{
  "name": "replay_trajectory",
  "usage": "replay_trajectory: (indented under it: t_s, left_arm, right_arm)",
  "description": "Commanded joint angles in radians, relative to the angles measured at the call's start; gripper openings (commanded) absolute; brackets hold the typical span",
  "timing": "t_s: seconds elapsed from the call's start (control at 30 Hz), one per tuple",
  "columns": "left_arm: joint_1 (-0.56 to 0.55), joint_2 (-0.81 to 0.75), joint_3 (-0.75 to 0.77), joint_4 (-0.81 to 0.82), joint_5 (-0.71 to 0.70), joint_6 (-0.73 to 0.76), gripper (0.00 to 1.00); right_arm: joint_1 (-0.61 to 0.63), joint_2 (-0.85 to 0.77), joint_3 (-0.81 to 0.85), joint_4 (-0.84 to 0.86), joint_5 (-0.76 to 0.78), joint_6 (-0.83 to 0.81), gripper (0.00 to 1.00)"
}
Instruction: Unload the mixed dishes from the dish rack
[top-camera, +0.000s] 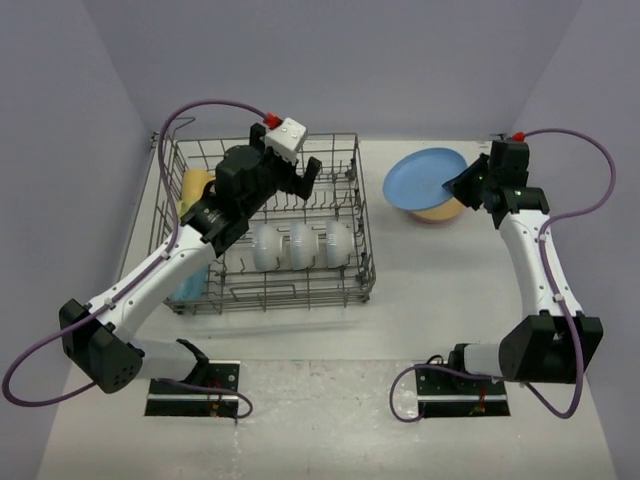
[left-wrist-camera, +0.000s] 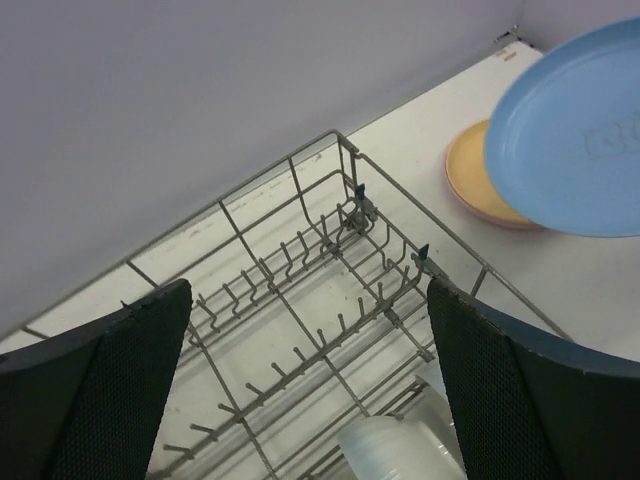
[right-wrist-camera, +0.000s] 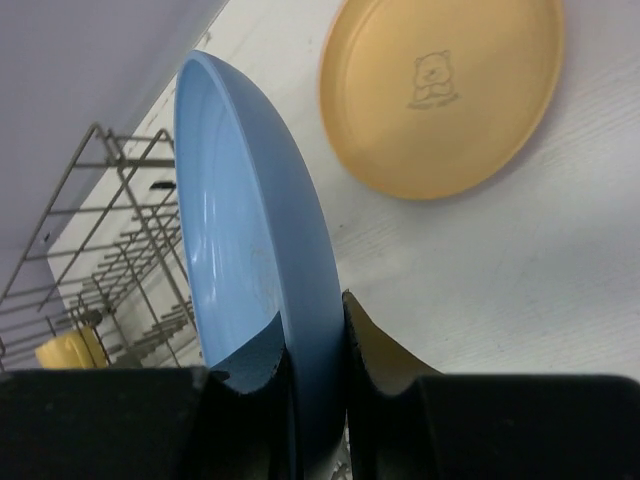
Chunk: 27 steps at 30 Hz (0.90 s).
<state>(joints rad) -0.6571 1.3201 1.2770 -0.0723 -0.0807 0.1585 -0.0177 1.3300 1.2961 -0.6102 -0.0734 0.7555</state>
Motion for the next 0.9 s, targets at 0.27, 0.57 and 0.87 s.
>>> replay_trajectory:
  t_s: [0.27,0.57,0.87]
  left_arm:
    - [0.066,-0.002,-0.010,-0.105,0.140,-0.477,1.00]
    - [0.079,0.033,-0.033,-0.192,0.228,-0.517,1.00]
    - [0.079,0.042,-0.084,-0.161,0.312,-0.499,1.00]
  right_arm:
    - [-0.160,0.214,-0.011,0.320,0.004,0.143,0.00]
    - [-0.168,0.411,0.003,0.446,-0.040,0.099,0.00]
    - [-0.168,0.466,-0.029,0.500,0.004,0.070,0.00]
